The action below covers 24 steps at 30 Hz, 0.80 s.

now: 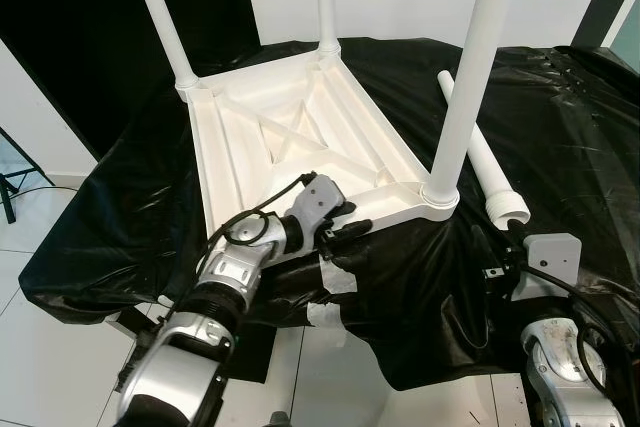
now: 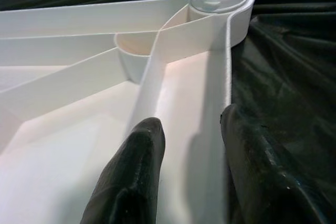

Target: Building children table

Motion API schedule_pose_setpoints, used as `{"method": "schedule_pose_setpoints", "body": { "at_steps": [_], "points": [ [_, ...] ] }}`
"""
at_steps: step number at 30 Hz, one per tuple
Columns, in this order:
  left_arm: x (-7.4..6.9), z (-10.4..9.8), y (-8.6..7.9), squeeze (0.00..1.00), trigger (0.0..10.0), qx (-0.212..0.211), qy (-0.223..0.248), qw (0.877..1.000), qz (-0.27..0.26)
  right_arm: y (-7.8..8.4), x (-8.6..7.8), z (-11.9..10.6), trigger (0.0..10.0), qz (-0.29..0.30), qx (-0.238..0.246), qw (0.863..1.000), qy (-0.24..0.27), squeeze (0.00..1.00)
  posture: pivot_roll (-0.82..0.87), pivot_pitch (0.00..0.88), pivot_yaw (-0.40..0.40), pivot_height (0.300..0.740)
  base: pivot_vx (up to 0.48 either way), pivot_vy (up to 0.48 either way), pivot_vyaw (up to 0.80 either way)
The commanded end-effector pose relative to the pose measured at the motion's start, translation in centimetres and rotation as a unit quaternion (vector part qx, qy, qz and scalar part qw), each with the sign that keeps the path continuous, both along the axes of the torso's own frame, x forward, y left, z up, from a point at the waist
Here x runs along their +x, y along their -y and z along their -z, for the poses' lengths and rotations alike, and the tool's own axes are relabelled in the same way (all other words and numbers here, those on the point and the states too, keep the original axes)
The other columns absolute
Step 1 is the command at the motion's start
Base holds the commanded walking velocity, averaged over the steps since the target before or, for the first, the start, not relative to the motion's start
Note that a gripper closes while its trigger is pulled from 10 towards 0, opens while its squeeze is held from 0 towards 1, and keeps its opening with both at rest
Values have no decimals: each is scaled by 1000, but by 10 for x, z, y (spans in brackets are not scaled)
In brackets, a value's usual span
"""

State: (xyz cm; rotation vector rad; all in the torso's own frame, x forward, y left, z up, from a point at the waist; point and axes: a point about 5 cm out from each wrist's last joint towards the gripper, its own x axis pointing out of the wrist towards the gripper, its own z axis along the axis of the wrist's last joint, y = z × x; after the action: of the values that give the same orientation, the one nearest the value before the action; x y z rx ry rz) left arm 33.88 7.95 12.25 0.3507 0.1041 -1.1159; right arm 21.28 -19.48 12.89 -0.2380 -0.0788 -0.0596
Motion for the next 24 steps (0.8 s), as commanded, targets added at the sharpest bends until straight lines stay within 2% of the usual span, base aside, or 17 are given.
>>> {"method": "schedule_pose_setpoints", "body": {
  "at_steps": [1,2,3,5,7,9,13,18,20,22,24],
  "points": [
    [2,7,-7,0,10000,21,-5,999,-31,-3,-1,-1,10000,-1,2,1000,5,0,64,0,65,740,0,0,0],
    [1,16,-9,0,10000,52,-16,998,-32,-2,-1,-1,10000,-1,2,1000,6,0,64,0,65,740,0,0,0],
    [1,16,-9,0,10000,52,-16,998,-32,-2,-1,-1,10000,-1,2,1000,6,0,64,0,65,740,0,0,0],
    [-6,38,-15,0,10000,128,-51,990,-23,-2,2,-4,10000,-1,2,1000,11,0,64,0,64,740,0,0,0],
    [-9,43,-16,0,10000,142,-65,988,-16,-2,3,-5,10000,-1,1,1000,13,0,64,0,64,740,0,0,0],
    [-9,43,-16,0,10000,142,-65,988,-16,-2,3,-5,10000,-1,1,1000,13,0,64,0,64,740,0,0,0],
    [-16,42,-7,0,10000,118,-89,989,20,-1,6,-6,10000,1,1,1000,15,0,67,0,63,740,0,0,0],
    [-17,39,-4,0,10000,102,-95,990,30,-1,8,-6,10000,2,2,1000,17,0,68,0,59,740,0,0,0],
    [-17,32,0,0,10000,59,-109,992,39,-2,10,-7,10000,1,1,1000,18,0,70,0,57,740,0,0,0],
    [-17,32,0,0,10000,59,-109,992,39,-2,10,-7,10000,1,1,1000,18,0,70,0,57,740,0,0,0],
    [-18,28,2,0,10000,34,-117,992,43,-1,11,-7,10000,0,-1,1000,16,0,71,0,55,740,0,0,0]
  ]
}}
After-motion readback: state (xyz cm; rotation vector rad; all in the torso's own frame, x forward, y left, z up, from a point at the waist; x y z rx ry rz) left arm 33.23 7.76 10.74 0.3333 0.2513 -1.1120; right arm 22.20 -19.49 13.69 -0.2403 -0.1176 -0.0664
